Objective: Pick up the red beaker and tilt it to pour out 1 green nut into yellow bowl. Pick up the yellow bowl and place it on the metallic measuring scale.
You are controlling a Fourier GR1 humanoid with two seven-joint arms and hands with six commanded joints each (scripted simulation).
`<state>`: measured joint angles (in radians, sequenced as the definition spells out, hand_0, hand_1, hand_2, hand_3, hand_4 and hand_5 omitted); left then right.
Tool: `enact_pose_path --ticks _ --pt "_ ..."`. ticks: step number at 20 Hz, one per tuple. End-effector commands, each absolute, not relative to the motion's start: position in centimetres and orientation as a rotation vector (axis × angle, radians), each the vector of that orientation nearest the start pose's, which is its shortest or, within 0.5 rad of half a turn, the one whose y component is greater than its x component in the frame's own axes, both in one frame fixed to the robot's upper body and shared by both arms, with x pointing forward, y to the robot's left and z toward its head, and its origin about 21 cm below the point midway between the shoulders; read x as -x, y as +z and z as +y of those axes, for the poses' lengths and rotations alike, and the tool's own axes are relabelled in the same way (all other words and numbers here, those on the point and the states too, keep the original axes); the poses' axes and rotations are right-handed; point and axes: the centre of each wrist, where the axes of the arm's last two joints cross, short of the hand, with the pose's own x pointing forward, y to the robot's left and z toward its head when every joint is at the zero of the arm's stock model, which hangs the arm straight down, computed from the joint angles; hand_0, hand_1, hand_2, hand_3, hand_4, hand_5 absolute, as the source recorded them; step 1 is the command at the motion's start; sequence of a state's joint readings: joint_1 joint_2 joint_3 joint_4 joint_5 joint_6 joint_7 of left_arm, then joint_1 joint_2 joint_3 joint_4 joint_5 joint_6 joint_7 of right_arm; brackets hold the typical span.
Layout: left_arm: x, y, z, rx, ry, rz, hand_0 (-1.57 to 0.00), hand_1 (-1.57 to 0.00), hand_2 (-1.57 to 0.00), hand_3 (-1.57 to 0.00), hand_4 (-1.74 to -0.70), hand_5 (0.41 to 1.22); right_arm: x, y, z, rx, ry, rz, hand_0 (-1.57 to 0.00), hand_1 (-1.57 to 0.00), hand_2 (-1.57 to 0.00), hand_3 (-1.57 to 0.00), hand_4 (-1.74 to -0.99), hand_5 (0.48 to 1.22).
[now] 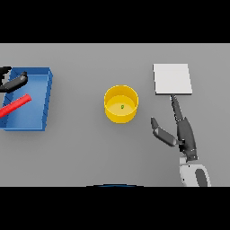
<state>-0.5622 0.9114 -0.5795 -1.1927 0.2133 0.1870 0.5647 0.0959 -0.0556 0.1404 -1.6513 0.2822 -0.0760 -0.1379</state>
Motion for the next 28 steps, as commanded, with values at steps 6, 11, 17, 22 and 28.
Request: enact_pose_path --ticks 6,11,17,22,28 --pt "-35.3 11.6 33.7 -0.749 -0.514 -1.046 -0.06 -0.05 -0.05 -0.05 -0.79 0.674 -22.4 0.3 -20.9 0.268 0.358 -1.688 0.0 0.0 0.0 0.0 -1.203 0.66" --pt "-35.3 10.9 33.3 -0.739 -0.516 -1.069 -0.02 -0.02 -0.02 -0.02 -0.78 0.693 -24.5 2.0 -21.1 0.219 0.579 -1.726 0.0 0.0 0.0 0.0 -1.202 0.709" --pt "-35.3 10.6 33.1 -0.724 -0.521 -1.074 0.0 0.0 0.0 0.0 -0.79 0.709 -28.1 4.8 -20.7 0.335 1.023 -1.643 0.0 0.0 0.0 0.0 -1.282 0.677" --pt "-35.3 11.1 33.3 -0.732 -0.527 -1.078 0.0 0.0 0.0 0.0 -0.79 0.719 -30.3 6.7 -18.6 0.39 1.411 -1.63 0.0 0.0 0.0 0.0 -1.27 0.664" --pt "-35.5 11.1 32.9 -0.72 -0.529 -1.074 0.0 0.0 0.0 0.0 -0.8 0.72 -32.8 7.1 -16.6 0.362 1.639 -1.537 0.0 0.0 0.0 0.0 -1.276 0.67"
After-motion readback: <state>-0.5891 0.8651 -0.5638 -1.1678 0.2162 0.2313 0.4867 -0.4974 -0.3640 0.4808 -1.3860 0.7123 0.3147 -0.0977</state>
